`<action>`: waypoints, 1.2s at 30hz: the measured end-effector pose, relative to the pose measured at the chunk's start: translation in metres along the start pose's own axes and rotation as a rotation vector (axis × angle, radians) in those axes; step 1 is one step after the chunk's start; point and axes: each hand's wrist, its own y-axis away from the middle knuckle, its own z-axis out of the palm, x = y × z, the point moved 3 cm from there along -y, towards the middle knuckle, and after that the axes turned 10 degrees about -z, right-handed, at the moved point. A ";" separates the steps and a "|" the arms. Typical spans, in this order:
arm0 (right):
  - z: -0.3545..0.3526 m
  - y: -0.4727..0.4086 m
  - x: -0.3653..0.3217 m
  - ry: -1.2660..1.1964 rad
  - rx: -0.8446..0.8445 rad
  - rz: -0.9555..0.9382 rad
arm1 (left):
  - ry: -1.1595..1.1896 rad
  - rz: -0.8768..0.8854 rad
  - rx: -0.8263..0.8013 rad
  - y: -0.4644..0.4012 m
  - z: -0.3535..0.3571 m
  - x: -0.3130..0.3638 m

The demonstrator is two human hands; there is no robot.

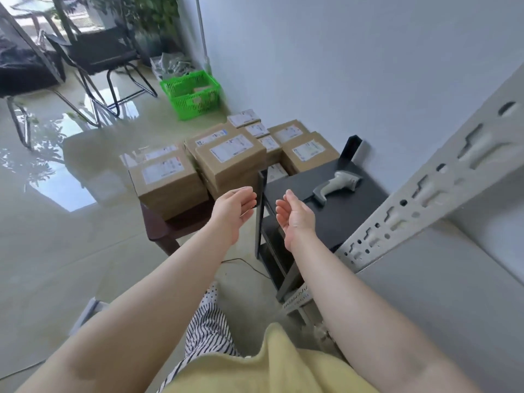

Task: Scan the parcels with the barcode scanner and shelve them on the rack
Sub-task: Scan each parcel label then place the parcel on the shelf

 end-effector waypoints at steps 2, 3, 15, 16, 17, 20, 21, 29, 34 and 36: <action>0.011 -0.021 0.000 -0.018 0.056 -0.008 | -0.037 0.002 -0.024 -0.022 0.009 0.019; 0.017 -0.031 0.000 -0.023 0.083 -0.010 | -0.054 0.000 -0.034 -0.034 0.012 0.029; 0.110 -0.162 -0.034 -0.100 0.322 -0.056 | -0.402 0.025 -0.247 -0.189 0.058 0.180; 0.114 -0.168 -0.035 -0.101 0.326 -0.047 | -0.450 0.035 -0.248 -0.198 0.063 0.186; 0.118 -0.176 -0.036 -0.102 0.332 -0.036 | -0.494 0.042 -0.255 -0.208 0.070 0.192; 0.122 -0.206 -0.037 -0.114 0.368 0.008 | -0.604 0.045 -0.287 -0.236 0.094 0.201; 0.123 -0.216 -0.038 -0.117 0.377 0.023 | -0.638 0.044 -0.293 -0.244 0.102 0.201; 0.114 -0.320 -0.043 -0.001 0.386 0.076 | -0.744 -0.012 -0.215 -0.326 0.153 0.196; 0.094 -0.373 -0.042 0.093 0.440 0.051 | -0.874 0.001 -0.220 -0.377 0.186 0.185; 0.086 -0.387 -0.039 0.109 0.480 0.046 | -0.927 0.012 -0.219 -0.392 0.197 0.179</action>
